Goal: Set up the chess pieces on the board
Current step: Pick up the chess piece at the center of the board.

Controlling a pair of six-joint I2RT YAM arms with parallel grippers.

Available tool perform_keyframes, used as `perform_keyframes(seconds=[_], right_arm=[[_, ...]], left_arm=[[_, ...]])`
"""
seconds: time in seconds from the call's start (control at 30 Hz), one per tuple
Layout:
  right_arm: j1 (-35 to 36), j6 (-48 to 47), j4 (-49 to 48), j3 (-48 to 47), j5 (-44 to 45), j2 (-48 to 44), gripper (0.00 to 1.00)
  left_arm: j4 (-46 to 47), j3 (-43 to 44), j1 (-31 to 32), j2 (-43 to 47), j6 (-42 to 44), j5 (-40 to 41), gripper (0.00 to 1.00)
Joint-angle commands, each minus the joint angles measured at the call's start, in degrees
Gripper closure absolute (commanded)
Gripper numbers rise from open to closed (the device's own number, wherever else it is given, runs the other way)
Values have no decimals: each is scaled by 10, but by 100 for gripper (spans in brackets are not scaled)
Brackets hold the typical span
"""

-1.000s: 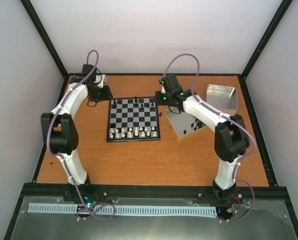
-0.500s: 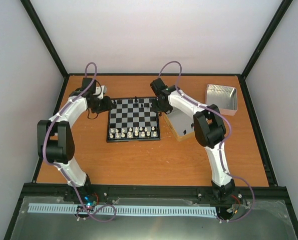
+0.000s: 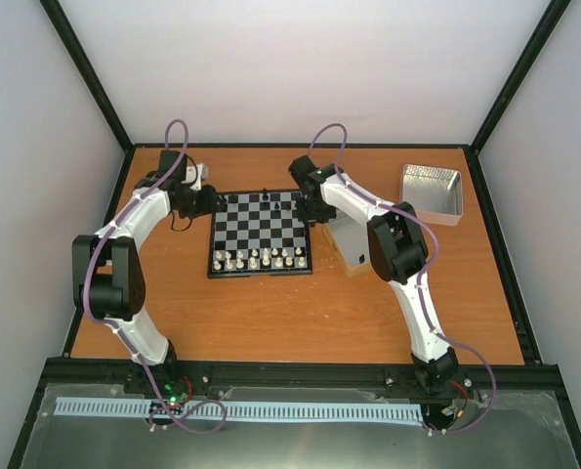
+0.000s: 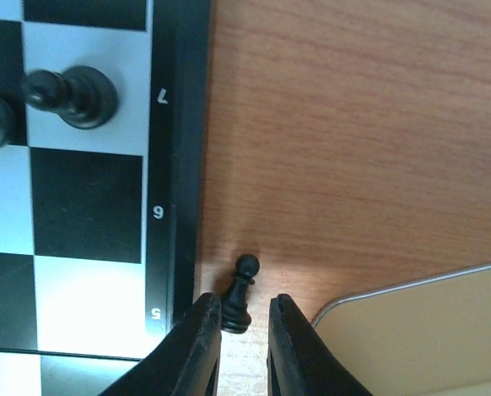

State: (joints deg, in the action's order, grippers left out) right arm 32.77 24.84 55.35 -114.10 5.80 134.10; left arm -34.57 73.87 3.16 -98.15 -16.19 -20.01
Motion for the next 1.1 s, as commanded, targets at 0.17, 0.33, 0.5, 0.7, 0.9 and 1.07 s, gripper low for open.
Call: perform_keyframes(seconds=[0.17,0.33,0.5,0.7,0.9,1.07], right_arm=[[3,-1,12,-3,-24,14,75],[3,-5,9,4,-21,21,74],[4,-6,0,18,-7,22,77],[3,-12,-9,21,20,24,80],[4,-17,-26,30,3,26,81],[4,-22,-36,47,10,18,88]], left_arm=[[12,15,-5,11,-5,-10,57],[13,10,-5,11,-5,-10,57],[15,10,-5,13,-6,-10,57],[15,11,-4,12,-6,-12,57],[14,11,-5,13,-6,-13,57],[19,11,-5,19,-6,-19,57]])
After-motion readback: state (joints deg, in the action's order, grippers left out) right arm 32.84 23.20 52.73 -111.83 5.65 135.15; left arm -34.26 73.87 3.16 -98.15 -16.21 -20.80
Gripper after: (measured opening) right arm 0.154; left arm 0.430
